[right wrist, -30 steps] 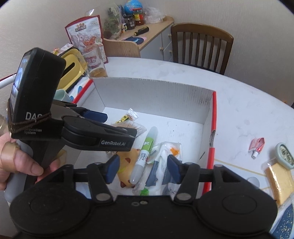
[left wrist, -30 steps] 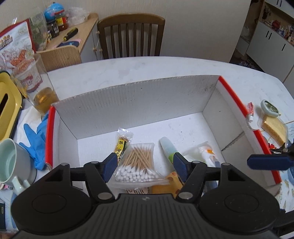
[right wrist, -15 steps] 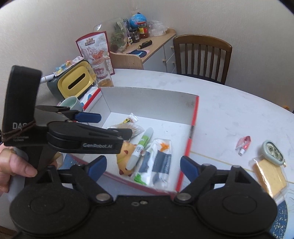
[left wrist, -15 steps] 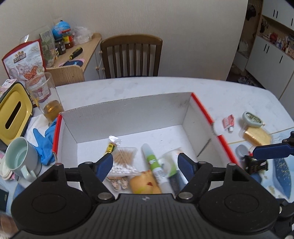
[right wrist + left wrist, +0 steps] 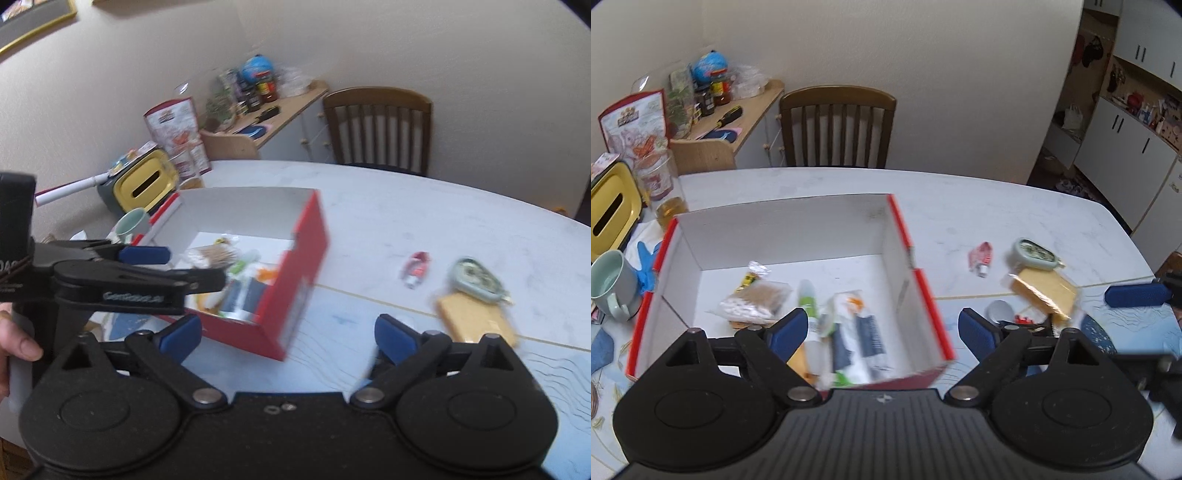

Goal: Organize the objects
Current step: 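Move both open tools back over the remaining items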

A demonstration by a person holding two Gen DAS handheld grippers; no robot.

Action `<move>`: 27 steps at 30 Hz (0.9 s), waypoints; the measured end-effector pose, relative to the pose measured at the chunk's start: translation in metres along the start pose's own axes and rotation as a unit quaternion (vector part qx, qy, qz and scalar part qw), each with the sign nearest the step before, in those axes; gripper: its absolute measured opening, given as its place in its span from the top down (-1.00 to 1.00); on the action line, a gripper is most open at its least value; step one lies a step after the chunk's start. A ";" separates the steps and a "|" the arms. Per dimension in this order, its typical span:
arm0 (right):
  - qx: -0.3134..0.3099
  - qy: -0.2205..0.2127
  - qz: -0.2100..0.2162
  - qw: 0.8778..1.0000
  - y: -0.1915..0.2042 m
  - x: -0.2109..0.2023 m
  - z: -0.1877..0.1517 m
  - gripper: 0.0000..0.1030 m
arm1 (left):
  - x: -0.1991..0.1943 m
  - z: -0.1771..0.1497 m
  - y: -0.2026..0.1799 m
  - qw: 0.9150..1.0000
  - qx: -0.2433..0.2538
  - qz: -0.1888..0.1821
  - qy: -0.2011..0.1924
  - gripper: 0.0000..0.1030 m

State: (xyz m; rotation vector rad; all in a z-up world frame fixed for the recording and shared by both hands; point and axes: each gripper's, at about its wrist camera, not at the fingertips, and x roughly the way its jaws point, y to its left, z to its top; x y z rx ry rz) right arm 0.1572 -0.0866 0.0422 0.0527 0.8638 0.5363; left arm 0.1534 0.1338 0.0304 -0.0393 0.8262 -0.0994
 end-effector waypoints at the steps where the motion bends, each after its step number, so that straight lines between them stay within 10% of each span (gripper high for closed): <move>1: 0.004 -0.002 -0.004 1.000 -0.009 -0.006 -0.002 -0.94 | -0.001 -0.001 -0.008 1.000 0.004 0.001 -0.002 -0.77; 27: 0.043 0.016 -0.094 0.995 -0.174 -0.023 -0.034 -0.94 | 0.070 -0.045 -0.145 0.998 0.028 -0.034 0.046 -0.79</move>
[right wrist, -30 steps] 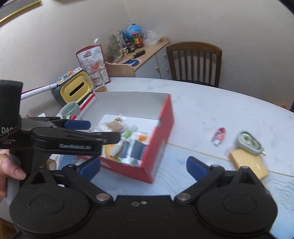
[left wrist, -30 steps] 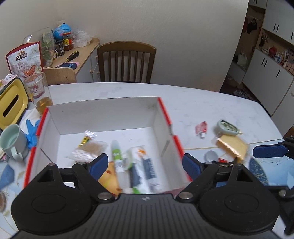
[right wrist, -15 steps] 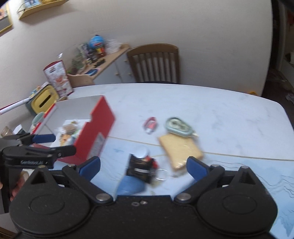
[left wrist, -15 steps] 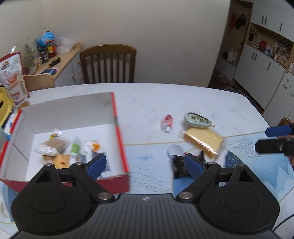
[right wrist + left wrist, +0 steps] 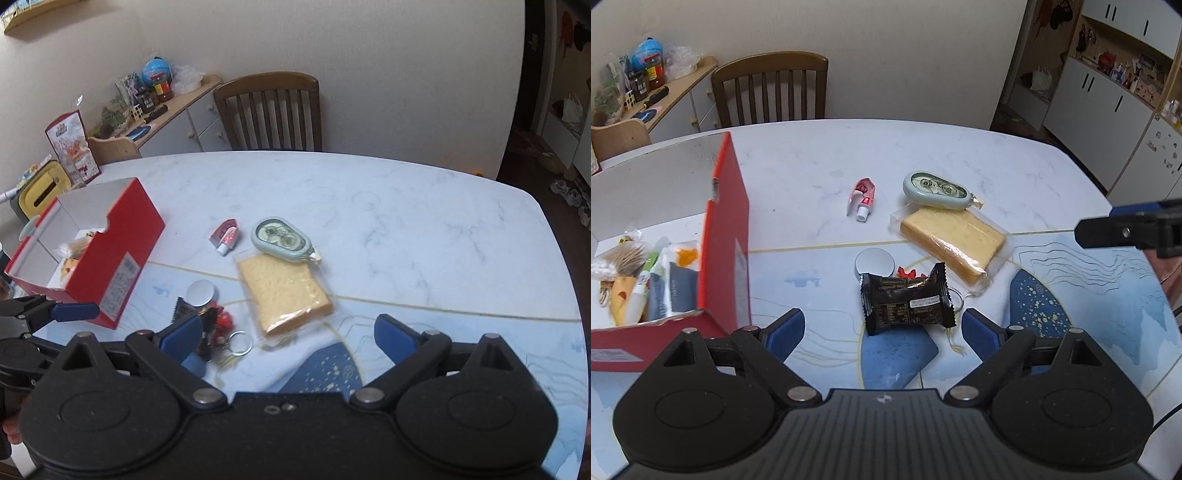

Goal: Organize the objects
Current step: 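Move both open tools back over the remaining items, then grasp the black snack packet with the left tool while the right tool grasps the correction tape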

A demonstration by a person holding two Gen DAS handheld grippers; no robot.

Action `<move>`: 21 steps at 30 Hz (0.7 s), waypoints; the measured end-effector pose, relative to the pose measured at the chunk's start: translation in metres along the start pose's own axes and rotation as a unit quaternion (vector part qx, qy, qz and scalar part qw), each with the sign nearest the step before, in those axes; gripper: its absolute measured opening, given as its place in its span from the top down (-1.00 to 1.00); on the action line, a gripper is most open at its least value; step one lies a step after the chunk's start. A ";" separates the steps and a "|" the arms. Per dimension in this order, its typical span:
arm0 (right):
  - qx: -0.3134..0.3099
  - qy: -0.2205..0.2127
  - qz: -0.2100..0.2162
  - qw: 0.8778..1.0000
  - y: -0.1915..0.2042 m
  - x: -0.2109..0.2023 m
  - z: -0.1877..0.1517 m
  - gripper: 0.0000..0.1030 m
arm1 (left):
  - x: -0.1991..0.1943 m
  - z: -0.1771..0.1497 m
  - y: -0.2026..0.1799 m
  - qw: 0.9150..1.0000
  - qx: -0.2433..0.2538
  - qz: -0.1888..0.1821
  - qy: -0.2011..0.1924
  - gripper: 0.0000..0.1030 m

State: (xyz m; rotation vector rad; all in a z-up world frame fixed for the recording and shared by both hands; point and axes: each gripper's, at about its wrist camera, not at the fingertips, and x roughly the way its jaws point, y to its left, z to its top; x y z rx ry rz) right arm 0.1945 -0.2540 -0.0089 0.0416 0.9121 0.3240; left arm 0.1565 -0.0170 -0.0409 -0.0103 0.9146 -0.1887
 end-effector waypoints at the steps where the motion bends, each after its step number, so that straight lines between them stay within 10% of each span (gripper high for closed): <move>1: -0.004 0.000 -0.001 1.000 -0.001 0.004 0.002 -0.93 | 0.004 0.000 -0.001 1.000 -0.001 0.001 0.000 -0.79; 21: -0.078 0.050 0.006 0.996 -0.004 0.107 0.056 -0.89 | 0.072 -0.001 -0.015 1.000 0.014 -0.004 0.014 -0.79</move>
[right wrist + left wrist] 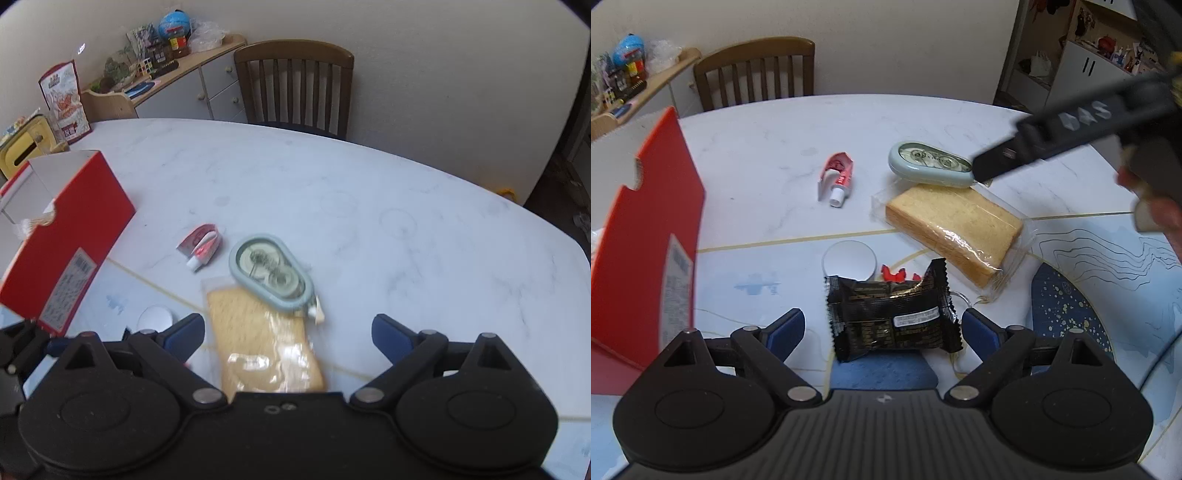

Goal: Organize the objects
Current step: 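Grasp the black snack packet with the left tool while the right tool grasps the correction tape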

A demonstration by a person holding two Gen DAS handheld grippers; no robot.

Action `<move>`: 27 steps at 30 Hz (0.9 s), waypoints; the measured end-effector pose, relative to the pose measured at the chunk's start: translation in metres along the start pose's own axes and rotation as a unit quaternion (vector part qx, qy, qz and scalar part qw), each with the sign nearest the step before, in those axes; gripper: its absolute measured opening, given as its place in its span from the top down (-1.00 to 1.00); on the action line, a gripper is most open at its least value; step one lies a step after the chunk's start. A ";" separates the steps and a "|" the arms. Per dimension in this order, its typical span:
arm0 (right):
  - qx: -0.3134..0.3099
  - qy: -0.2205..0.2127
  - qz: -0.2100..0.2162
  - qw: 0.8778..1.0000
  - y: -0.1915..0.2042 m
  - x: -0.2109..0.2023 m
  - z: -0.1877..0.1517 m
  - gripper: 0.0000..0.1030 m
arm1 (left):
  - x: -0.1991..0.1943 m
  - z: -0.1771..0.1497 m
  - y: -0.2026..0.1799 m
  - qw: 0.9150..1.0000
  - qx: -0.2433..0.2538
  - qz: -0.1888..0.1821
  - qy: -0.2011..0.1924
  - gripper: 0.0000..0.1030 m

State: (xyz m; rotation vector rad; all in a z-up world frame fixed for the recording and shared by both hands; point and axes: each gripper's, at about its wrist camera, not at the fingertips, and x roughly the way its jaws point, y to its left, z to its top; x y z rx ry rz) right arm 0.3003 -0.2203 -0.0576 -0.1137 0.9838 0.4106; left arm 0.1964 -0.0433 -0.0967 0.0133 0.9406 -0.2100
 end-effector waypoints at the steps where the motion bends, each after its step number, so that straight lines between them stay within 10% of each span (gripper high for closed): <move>1: -0.002 0.001 0.000 1.000 0.000 0.005 0.003 -0.88 | 0.002 0.000 0.000 1.000 0.000 -0.003 0.002 -0.79; 13: -0.020 0.015 0.008 1.000 0.004 0.054 0.023 -0.81 | 0.022 0.000 0.006 1.000 -0.007 -0.030 0.007 -0.79; 27: -0.058 0.011 0.011 0.998 0.017 0.062 0.021 -0.21 | 0.019 -0.004 0.005 0.999 -0.007 -0.031 -0.011 -0.71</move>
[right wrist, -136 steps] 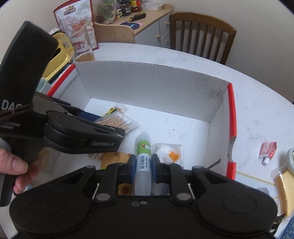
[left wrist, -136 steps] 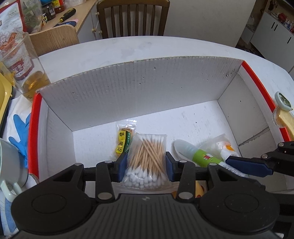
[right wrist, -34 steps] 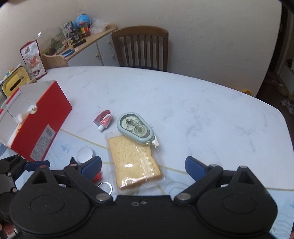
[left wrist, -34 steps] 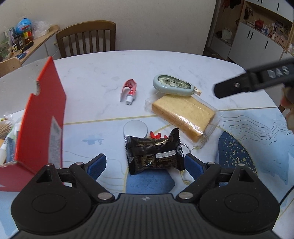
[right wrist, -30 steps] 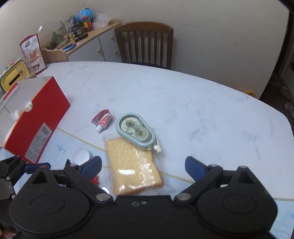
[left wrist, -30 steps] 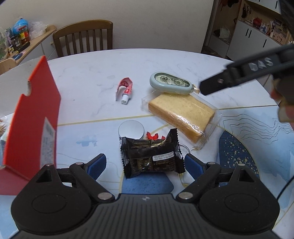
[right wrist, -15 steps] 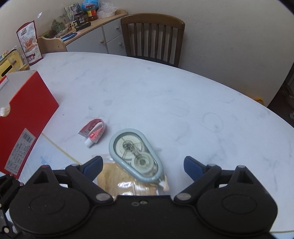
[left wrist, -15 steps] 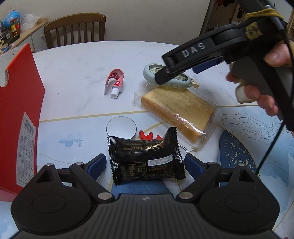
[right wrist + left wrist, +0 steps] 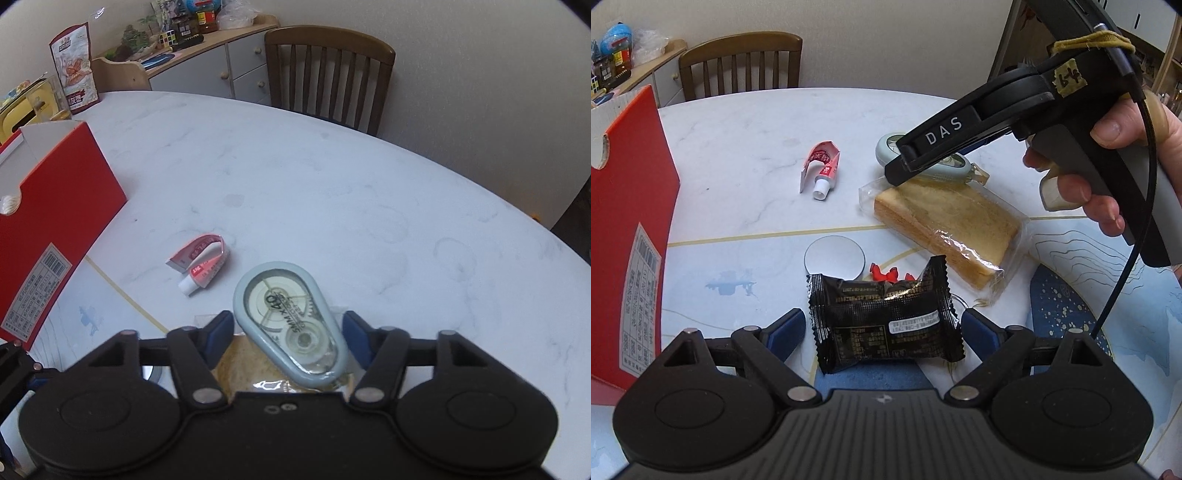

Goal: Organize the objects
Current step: 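Grasp the black snack packet with the left tool while the right tool grasps the correction tape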

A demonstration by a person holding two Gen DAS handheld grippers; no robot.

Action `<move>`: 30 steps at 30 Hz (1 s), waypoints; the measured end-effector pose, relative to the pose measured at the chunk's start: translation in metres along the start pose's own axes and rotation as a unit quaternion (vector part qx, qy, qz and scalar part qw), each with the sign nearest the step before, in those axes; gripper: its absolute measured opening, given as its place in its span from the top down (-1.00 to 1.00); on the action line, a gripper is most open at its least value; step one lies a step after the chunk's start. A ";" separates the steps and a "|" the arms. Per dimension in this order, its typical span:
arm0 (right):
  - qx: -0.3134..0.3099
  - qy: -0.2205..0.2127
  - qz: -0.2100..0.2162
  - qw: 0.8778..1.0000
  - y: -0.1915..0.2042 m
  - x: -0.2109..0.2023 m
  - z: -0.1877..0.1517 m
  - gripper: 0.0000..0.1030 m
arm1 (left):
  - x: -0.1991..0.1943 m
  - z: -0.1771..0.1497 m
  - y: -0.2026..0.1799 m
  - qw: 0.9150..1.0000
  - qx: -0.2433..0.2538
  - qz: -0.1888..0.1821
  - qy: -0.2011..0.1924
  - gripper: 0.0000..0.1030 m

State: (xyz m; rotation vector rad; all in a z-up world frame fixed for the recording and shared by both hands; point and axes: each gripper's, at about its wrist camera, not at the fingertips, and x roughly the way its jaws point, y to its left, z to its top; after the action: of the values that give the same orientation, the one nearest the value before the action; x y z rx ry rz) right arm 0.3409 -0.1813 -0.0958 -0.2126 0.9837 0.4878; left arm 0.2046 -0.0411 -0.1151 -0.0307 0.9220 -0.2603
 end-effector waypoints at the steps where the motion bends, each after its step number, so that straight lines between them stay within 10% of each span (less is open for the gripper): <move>1: -0.001 -0.002 -0.002 1.000 0.001 -0.001 0.000 -0.19 | -0.001 0.000 0.000 1.000 0.002 0.000 -0.002 -0.64; 6: -0.003 -0.008 -0.012 1.000 0.005 -0.008 -0.003 0.14 | -0.006 -0.002 -0.002 1.000 0.012 0.006 -0.007 -0.41; 30: 0.045 -0.052 -0.002 0.998 0.024 -0.095 -0.060 0.15 | -0.039 -0.010 -0.005 0.999 0.013 0.021 -0.021 0.01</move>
State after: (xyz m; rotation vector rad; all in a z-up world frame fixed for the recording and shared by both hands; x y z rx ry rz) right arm 0.2414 -0.2114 -0.0480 -0.1086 0.9016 0.4449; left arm 0.1730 -0.0363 -0.0895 0.0067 0.8759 -0.2322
